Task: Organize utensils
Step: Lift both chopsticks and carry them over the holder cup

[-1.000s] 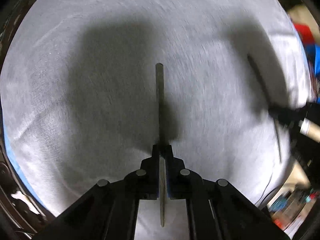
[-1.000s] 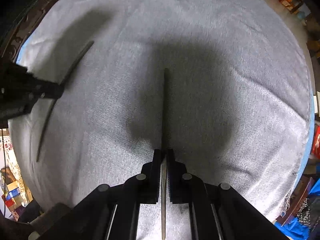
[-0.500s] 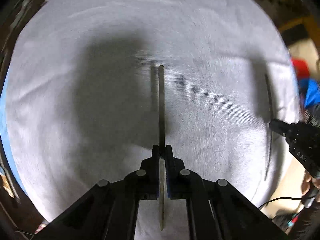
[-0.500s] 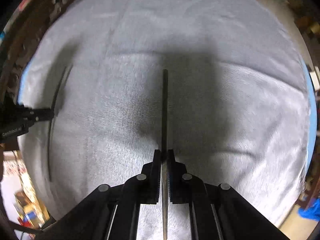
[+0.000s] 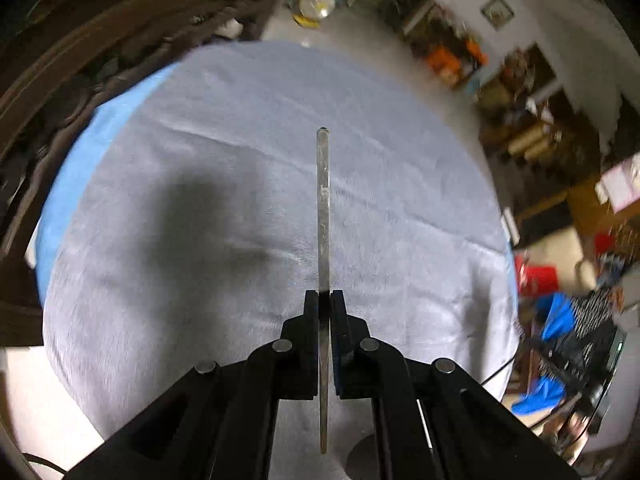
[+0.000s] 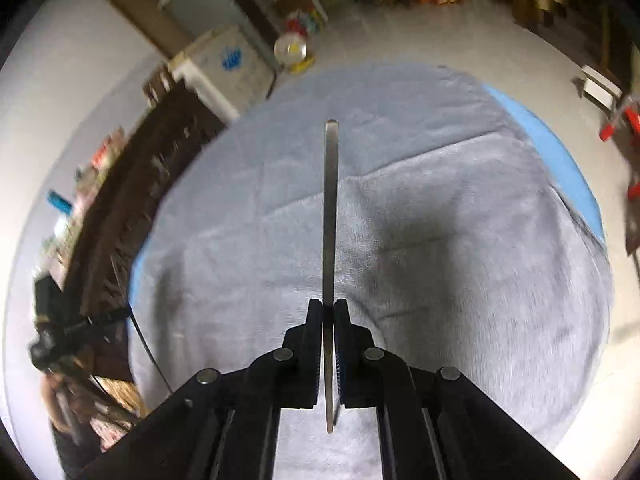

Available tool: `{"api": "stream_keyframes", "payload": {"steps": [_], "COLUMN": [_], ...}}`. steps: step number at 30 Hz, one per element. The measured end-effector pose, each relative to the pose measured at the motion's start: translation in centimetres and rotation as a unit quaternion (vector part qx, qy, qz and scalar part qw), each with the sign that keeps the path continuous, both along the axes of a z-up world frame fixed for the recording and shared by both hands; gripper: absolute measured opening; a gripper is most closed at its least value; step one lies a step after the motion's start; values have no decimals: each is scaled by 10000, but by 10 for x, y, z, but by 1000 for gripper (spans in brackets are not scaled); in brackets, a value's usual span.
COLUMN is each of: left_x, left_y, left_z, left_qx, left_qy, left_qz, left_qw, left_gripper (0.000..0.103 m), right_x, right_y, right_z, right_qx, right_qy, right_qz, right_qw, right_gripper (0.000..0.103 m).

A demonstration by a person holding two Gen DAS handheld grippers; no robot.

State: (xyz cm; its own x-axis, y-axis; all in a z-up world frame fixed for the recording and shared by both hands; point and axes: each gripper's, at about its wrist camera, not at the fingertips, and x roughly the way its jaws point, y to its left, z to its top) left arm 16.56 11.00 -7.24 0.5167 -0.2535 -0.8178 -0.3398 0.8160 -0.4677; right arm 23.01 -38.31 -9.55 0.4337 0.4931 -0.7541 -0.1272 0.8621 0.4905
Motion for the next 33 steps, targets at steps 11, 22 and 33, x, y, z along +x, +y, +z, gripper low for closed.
{"api": "stream_keyframes", "payload": {"steps": [11, 22, 33], "left_x": [-68, -106, -120], "left_y": [6, -42, -89], "left_z": [63, 105, 84], "left_qx": [-294, -7, 647], "left_qy": [-1320, -2423, -2637], "left_qz": [713, 613, 411], "left_qw": [9882, 9683, 9616], "left_gripper": [5, 5, 5], "right_x": [-77, -139, -154], "right_y": [-17, 15, 77], "right_z": [68, 129, 97], "right_qx": [810, 1087, 489], "right_qy": [-958, -1733, -1883], "right_qz": [-472, 25, 455], "right_qw": [9910, 9788, 9798], "right_gripper": [7, 7, 7]}}
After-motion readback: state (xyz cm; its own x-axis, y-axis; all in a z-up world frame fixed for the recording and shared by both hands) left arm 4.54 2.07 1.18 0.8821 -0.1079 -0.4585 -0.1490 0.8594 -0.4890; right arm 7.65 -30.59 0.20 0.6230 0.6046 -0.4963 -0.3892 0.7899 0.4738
